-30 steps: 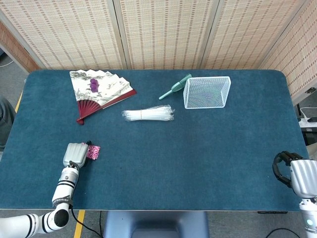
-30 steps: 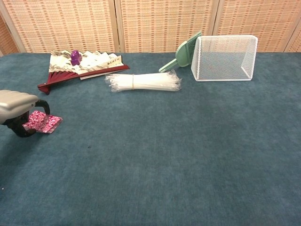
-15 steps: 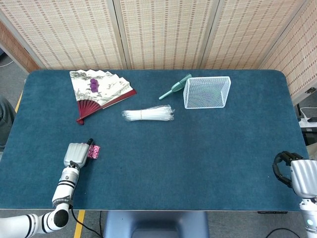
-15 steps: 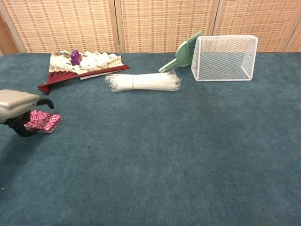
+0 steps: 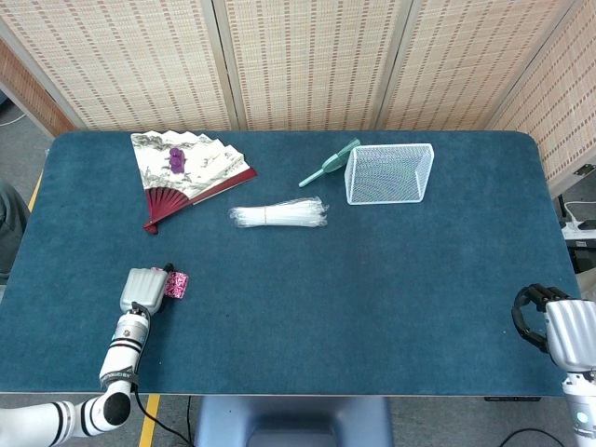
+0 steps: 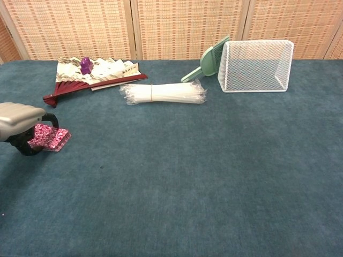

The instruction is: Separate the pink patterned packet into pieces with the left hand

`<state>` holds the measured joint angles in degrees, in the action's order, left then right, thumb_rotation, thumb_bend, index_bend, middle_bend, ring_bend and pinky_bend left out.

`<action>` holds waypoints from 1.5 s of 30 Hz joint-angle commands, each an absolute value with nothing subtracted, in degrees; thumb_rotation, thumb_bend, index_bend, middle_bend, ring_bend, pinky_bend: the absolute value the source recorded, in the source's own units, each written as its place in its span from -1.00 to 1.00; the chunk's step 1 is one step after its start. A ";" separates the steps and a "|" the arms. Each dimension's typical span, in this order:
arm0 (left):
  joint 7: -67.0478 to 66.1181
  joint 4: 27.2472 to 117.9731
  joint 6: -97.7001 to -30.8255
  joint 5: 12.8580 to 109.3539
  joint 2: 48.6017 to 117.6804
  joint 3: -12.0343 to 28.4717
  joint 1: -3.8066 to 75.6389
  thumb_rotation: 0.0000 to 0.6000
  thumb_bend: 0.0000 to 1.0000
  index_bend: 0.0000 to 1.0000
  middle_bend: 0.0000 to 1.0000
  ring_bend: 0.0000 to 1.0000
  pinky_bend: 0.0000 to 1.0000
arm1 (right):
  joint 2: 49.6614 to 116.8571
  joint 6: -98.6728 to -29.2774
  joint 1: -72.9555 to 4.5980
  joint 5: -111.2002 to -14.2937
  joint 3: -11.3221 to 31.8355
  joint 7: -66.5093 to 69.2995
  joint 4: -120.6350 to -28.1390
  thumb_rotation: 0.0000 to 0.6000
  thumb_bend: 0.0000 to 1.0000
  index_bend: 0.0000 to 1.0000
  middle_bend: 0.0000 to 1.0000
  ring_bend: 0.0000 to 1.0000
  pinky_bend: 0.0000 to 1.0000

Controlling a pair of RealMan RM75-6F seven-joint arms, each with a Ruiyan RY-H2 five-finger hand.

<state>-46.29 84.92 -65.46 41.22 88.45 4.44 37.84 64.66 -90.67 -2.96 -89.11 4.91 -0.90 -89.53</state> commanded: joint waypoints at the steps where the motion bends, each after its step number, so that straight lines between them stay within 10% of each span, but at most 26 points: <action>1: -45.95 84.56 -66.08 42.04 88.78 4.40 37.59 1.00 -0.21 -0.39 1.00 1.00 1.00 | 64.65 -90.66 -2.96 -89.09 4.92 -0.89 -89.54 1.00 -0.07 0.38 0.10 0.15 0.77; 9: -45.46 85.21 -67.24 43.82 88.23 3.96 36.58 1.00 -0.19 0.24 1.00 1.00 1.00 | 64.64 -90.73 -2.92 -89.20 4.86 -0.82 -89.52 1.00 -0.07 0.38 0.10 0.15 0.77; 30: -38.47 80.70 -66.88 45.83 80.28 1.81 30.29 1.00 -0.19 0.26 1.00 1.00 1.00 | 64.98 -90.40 -3.10 -89.09 4.85 -1.42 -89.47 1.00 -0.07 0.38 0.10 0.15 0.77; 45: -38.69 73.29 -63.86 45.22 83.77 2.31 28.72 1.00 -0.21 -0.47 1.00 1.00 1.00 | 64.88 -90.10 -3.17 -88.90 4.81 -1.63 -89.70 1.00 -0.07 0.38 0.10 0.15 0.77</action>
